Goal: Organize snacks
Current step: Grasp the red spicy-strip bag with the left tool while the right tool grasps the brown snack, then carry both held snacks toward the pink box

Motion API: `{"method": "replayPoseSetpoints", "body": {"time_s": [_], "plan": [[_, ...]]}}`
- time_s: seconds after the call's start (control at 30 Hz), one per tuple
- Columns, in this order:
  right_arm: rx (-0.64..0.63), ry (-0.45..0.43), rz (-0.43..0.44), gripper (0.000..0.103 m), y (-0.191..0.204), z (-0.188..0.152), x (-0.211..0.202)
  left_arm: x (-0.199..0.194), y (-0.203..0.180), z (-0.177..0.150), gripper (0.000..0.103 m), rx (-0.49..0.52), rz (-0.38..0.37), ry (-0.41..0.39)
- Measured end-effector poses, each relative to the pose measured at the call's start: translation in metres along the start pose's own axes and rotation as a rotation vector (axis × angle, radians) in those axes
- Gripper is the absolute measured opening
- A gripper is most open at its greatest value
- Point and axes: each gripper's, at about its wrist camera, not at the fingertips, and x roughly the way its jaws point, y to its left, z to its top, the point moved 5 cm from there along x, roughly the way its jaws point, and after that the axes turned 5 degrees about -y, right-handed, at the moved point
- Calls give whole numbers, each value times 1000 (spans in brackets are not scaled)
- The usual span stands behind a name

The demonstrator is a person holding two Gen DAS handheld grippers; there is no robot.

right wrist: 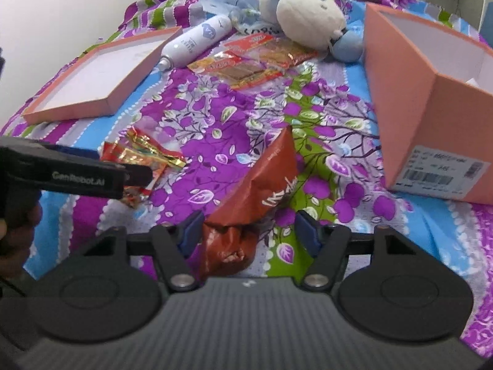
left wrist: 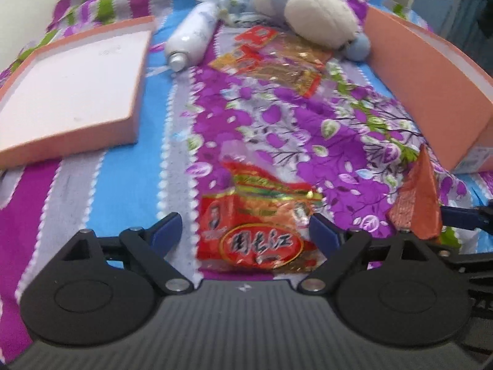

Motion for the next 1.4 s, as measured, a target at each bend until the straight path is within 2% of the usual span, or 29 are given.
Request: {"method": "replayPoseSetpoints", "body": {"time_s": [0.07,0.17,0.23,0.4,0.53,0.83,1.0,1.4], "plan": [[21,2,12,65,-3,0,4,5,-2,2,92,15,-19,0],[2,-4,8,57,-3,3,7,10,-8,3,89,42,-35,8],[-7,-5,4,47,-4,5,9,11,-17,1,80,91,-34,14],[23,-2,0,32,-10,10,10,8,-29,-2,65,120,-28,10],[28,-3,2,31,-12,12,7,3,-33,-1,57,114,-31,-3],[50,-28,-15,31,-22,14,-21,-26,-37,6,55,-28,-34,-34],[54,-66,-27,31,-25,21,-46,-57,-37,19,56,-127,-46,-69],[67,-220,-44,31,-21,61,-117,-145,-56,61,56,-191,-70,-211]]}}
